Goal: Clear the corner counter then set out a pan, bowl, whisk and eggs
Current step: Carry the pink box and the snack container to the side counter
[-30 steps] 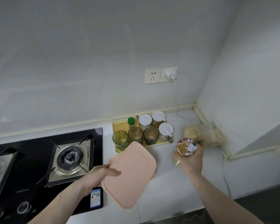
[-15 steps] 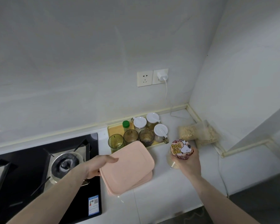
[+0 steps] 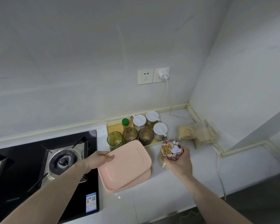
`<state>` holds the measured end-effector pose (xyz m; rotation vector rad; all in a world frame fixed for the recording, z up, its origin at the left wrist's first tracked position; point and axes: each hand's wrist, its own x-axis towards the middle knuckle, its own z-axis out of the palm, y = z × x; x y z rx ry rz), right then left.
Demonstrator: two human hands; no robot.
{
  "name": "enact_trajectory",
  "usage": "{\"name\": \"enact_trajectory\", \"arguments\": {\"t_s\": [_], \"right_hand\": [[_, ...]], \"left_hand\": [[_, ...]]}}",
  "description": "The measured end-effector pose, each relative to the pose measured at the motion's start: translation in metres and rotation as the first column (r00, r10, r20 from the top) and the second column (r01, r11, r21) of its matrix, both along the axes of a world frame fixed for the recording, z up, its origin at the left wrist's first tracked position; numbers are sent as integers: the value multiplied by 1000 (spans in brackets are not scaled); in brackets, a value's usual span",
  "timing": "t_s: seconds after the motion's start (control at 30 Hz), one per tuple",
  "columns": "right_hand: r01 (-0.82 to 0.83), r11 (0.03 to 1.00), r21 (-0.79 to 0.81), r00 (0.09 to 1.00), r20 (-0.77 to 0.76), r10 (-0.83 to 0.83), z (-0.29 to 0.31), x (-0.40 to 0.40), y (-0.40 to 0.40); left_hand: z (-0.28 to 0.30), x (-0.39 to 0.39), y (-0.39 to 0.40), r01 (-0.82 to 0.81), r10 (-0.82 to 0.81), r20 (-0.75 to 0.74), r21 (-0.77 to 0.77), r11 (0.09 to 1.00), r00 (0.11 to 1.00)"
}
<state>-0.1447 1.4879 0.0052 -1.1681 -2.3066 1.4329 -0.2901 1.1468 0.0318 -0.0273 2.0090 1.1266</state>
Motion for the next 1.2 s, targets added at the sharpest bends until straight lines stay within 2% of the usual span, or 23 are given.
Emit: {"name": "enact_trajectory", "arguments": {"t_s": [0.17, 0.33, 0.53, 0.73, 0.9, 1.07, 1.2], "right_hand": [[-33, 999, 32, 999, 21, 32, 0, -3, -9], [-83, 990, 112, 997, 15, 82, 6, -4, -15], [-129, 976, 176, 991, 65, 119, 4, -5, -12], [28, 982, 187, 999, 23, -33, -2, -14, -5], [130, 972, 197, 991, 10, -135, -8, -21, 23], [157, 970, 186, 987, 8, -162, -11, -28, 50], [171, 983, 71, 985, -40, -168, -24, -27, 54]], "left_hand": [[-2, -2, 7, 23, -23, -19, 22, 999, 1000], [-9, -3, 17, -23, 22, -46, -25, 999, 999], [-12, 35, 17, -344, 312, -241, -103, 933, 919], [-38, 55, -1, -436, 437, -19, -110, 893, 899], [-35, 57, 12, -465, 458, -86, -100, 880, 885], [-30, 57, 22, -447, 433, -117, -147, 882, 894], [-23, 57, 27, -454, 440, -118, -155, 877, 890]]}}
